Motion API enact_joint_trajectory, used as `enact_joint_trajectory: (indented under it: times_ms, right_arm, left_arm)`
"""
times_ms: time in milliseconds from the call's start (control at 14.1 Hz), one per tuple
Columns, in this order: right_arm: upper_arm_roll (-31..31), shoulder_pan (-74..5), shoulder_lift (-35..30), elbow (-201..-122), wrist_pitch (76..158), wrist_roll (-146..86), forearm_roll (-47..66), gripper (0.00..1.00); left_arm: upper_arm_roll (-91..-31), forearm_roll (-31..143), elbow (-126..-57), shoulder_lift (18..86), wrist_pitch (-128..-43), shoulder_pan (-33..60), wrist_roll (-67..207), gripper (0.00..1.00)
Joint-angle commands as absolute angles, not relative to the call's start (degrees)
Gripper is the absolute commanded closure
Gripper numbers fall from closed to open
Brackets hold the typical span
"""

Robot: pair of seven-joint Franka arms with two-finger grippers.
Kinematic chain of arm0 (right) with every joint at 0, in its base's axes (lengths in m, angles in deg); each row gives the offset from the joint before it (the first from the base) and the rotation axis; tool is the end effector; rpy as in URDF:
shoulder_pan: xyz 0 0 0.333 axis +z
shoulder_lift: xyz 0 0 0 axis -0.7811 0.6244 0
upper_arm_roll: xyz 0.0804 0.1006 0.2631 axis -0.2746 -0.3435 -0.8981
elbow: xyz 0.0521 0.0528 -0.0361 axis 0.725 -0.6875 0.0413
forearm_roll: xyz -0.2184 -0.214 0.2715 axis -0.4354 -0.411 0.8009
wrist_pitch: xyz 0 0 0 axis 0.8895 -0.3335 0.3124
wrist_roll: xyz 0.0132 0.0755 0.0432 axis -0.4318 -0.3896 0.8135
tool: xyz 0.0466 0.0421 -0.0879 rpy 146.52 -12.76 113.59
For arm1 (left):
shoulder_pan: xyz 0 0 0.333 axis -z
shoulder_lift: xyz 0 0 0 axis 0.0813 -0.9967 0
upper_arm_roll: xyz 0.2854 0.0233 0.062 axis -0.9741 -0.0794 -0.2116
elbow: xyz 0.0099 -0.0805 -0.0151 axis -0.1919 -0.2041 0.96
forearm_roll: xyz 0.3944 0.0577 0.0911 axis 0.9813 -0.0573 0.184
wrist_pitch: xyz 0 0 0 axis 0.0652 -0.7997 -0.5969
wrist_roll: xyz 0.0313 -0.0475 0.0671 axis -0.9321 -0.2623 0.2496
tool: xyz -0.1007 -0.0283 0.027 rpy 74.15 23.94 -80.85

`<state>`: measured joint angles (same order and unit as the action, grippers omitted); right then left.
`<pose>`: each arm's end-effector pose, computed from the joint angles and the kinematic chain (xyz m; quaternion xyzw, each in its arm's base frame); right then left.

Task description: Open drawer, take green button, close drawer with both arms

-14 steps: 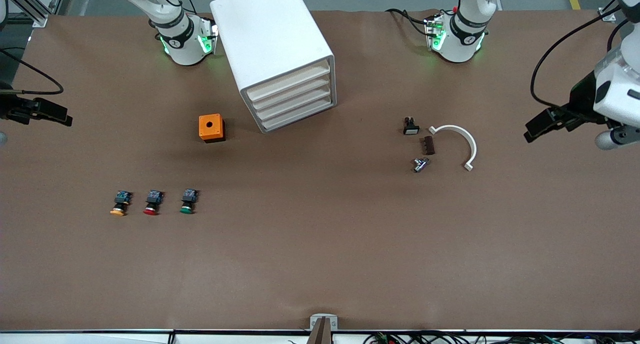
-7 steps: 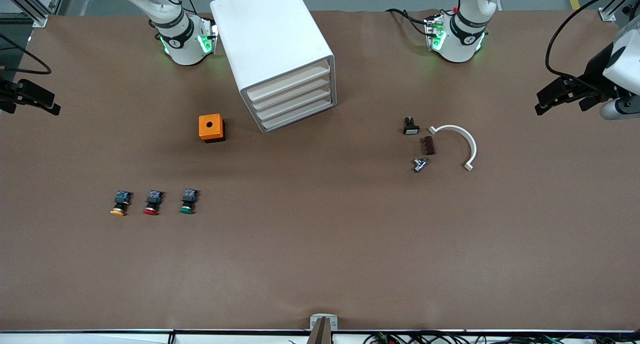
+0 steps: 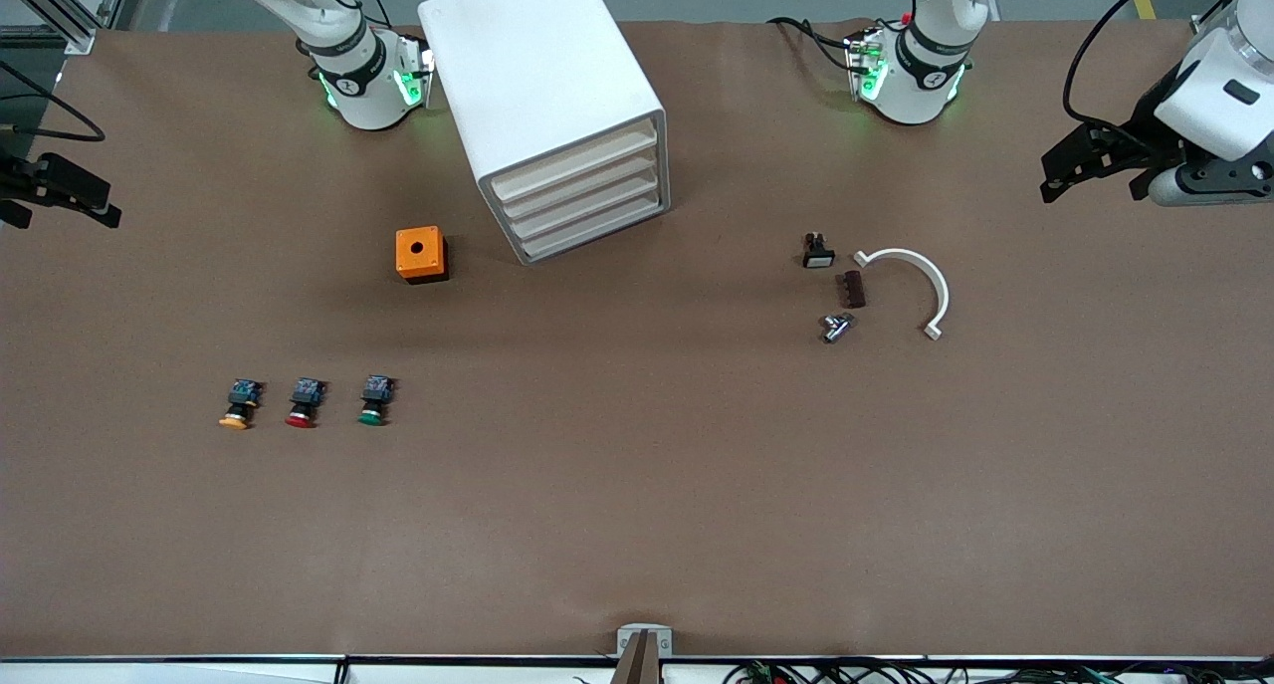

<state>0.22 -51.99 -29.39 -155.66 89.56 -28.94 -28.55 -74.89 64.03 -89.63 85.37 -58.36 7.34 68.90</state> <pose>0.5470 -0.0633 0.6047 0.9999 0.0000 -0.0141 0.0049 0.5266 -0.0686 0.6078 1.0000 0.0078 -0.0033 0.0033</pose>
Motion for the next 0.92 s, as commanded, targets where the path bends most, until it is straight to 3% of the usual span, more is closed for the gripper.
enact_joint_trajectory:
  times_ms: [0, 854]
  right_arm:
    - [-0.38, -52.86, -32.15, -157.98, 90.38, -28.07, -28.64, 0.0]
    - [-0.29, -52.86, -32.95, -157.98, 90.47, -28.07, -28.55, 0.0]
  left_arm:
    - [-73.9, 65.46, -90.87, 86.84, -57.74, 6.24, 69.96, 0.0]
    - [-71.97, 69.07, -89.64, 86.22, -57.56, 6.16, 69.34, 0.0]
